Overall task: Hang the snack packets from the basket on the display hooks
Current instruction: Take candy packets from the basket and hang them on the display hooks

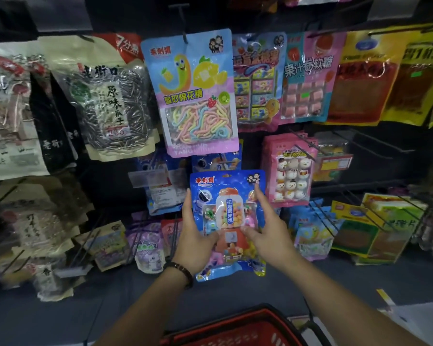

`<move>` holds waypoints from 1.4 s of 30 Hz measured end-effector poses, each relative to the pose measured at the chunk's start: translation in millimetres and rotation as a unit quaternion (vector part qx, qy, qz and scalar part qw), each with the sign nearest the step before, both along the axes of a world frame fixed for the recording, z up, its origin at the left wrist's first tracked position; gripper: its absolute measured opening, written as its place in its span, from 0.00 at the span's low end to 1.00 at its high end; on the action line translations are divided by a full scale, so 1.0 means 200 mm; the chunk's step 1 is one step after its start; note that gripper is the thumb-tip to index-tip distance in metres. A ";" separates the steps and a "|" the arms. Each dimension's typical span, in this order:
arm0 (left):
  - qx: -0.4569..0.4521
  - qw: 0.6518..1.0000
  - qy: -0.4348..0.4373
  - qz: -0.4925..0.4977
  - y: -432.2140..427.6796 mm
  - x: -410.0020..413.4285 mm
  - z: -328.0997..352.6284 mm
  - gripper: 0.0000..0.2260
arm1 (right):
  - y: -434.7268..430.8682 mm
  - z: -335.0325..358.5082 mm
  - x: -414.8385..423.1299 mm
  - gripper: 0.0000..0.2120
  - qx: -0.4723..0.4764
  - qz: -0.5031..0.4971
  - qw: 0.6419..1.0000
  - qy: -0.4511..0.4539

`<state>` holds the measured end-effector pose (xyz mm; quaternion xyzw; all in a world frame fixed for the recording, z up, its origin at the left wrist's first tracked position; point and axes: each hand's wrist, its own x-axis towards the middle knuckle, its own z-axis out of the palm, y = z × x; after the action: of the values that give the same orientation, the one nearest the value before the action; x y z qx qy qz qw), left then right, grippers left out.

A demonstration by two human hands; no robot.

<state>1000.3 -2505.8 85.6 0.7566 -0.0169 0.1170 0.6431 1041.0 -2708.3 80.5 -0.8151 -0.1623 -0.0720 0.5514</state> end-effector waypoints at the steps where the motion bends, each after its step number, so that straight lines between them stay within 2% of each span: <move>1: 0.003 1.000 -0.007 0.000 0.00 0.03 0.00 0.52 | 0.00 0.00 0.04 0.52 0.002 0.001 1.000 -0.008; 13: 0.004 0.999 -0.032 0.002 0.06 0.26 -0.06 0.50 | 0.04 -0.07 0.29 0.51 0.002 -0.009 1.000 -0.020; 20: 0.040 0.999 -0.026 0.019 0.08 0.45 -0.09 0.51 | 0.08 -0.10 0.50 0.52 -0.017 -0.013 1.000 -0.015; 24: 0.051 0.998 -0.016 0.027 0.09 0.60 -0.10 0.51 | 0.13 -0.10 0.64 0.52 -0.066 -0.042 0.996 -0.045; 30: 0.076 0.993 0.010 0.095 0.13 0.79 -0.12 0.46 | 0.18 -0.08 0.79 0.50 -0.125 -0.072 0.988 -0.055; 37: 0.100 0.989 0.042 0.105 0.13 0.78 -0.13 0.41 | 0.13 -0.06 0.73 0.48 -0.174 -0.052 0.983 -0.027; 42: 0.135 0.982 0.078 0.106 0.17 0.57 -0.16 0.41 | 0.06 -0.07 0.47 0.43 -0.172 -0.058 0.983 0.013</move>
<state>1114.6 -2471.9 54.3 0.8409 0.0984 0.1217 0.5181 1134.9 -2695.7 66.4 -0.9066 -0.1173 -0.0643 0.4003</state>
